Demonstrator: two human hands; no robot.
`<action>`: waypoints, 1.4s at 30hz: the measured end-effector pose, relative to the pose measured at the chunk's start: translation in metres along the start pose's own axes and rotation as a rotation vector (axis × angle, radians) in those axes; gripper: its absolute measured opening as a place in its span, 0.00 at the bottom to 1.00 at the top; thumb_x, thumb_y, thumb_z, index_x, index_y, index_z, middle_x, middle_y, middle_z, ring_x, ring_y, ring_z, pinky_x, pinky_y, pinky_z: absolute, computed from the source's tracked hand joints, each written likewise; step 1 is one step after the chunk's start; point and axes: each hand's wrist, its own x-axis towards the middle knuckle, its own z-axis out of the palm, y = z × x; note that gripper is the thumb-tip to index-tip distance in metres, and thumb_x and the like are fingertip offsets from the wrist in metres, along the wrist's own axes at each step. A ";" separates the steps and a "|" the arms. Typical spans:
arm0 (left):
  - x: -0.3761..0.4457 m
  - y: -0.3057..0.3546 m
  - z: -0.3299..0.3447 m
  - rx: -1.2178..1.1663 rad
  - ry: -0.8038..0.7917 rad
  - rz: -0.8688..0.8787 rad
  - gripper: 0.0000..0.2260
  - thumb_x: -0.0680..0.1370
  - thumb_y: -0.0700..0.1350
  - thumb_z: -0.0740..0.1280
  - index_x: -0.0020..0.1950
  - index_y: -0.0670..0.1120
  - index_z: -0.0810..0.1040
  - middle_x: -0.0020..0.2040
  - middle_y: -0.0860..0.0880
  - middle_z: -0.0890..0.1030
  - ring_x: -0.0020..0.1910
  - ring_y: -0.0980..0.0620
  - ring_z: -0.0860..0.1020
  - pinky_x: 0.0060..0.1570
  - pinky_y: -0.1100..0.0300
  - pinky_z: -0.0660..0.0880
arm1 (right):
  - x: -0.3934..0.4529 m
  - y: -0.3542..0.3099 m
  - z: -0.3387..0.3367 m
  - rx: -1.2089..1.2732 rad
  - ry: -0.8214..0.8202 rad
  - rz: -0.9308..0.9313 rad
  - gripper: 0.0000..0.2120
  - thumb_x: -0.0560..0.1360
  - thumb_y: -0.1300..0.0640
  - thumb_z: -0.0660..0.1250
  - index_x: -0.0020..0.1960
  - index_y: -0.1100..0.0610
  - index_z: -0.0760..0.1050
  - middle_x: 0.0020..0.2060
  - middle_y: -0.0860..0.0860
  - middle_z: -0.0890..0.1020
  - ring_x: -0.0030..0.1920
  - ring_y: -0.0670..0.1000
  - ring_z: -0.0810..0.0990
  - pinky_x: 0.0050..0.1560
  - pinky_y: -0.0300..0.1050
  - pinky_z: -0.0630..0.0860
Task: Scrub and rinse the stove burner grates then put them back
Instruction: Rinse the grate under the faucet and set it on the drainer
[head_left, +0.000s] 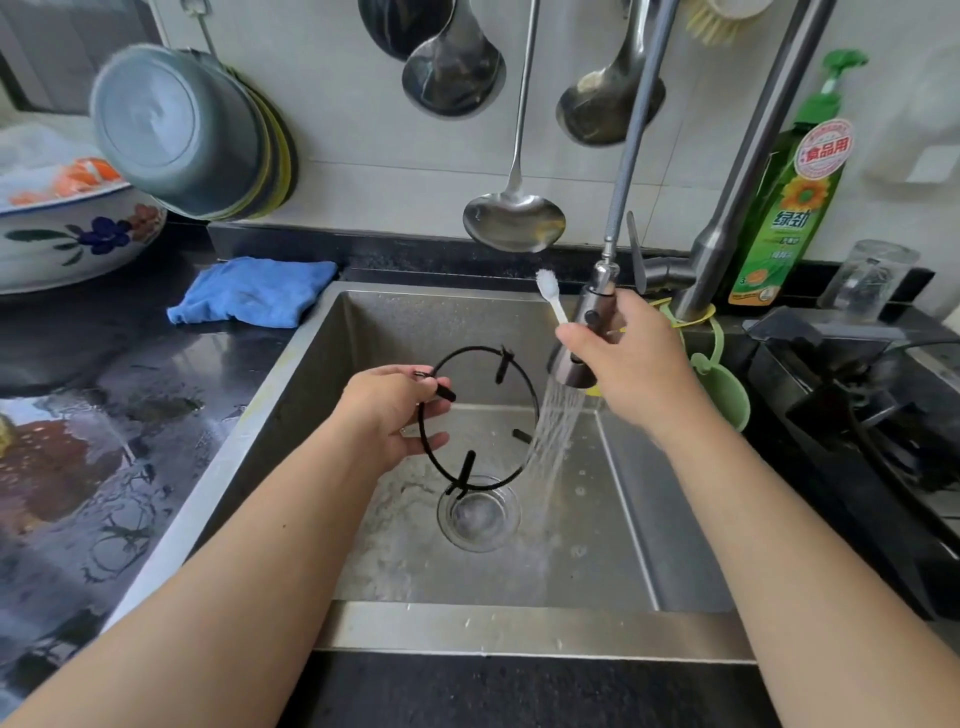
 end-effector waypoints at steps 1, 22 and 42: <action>0.000 -0.001 0.000 0.022 0.008 0.000 0.08 0.82 0.35 0.66 0.58 0.44 0.80 0.47 0.45 0.86 0.44 0.49 0.83 0.50 0.39 0.82 | 0.000 0.001 -0.002 0.056 -0.025 0.013 0.08 0.76 0.48 0.71 0.48 0.51 0.76 0.44 0.46 0.82 0.47 0.50 0.82 0.47 0.49 0.77; -0.001 -0.002 0.001 0.030 -0.021 -0.058 0.08 0.83 0.34 0.65 0.59 0.42 0.79 0.46 0.44 0.86 0.44 0.47 0.83 0.42 0.42 0.84 | -0.003 0.000 0.005 -0.041 -0.098 -0.049 0.17 0.71 0.48 0.77 0.53 0.49 0.73 0.47 0.45 0.83 0.50 0.48 0.82 0.50 0.46 0.78; -0.002 -0.004 0.003 0.149 -0.192 -0.150 0.08 0.83 0.34 0.61 0.56 0.44 0.78 0.44 0.46 0.85 0.37 0.50 0.79 0.44 0.49 0.82 | 0.000 0.001 -0.002 -0.188 -0.043 0.001 0.15 0.71 0.43 0.75 0.50 0.49 0.72 0.45 0.44 0.81 0.47 0.50 0.80 0.51 0.54 0.78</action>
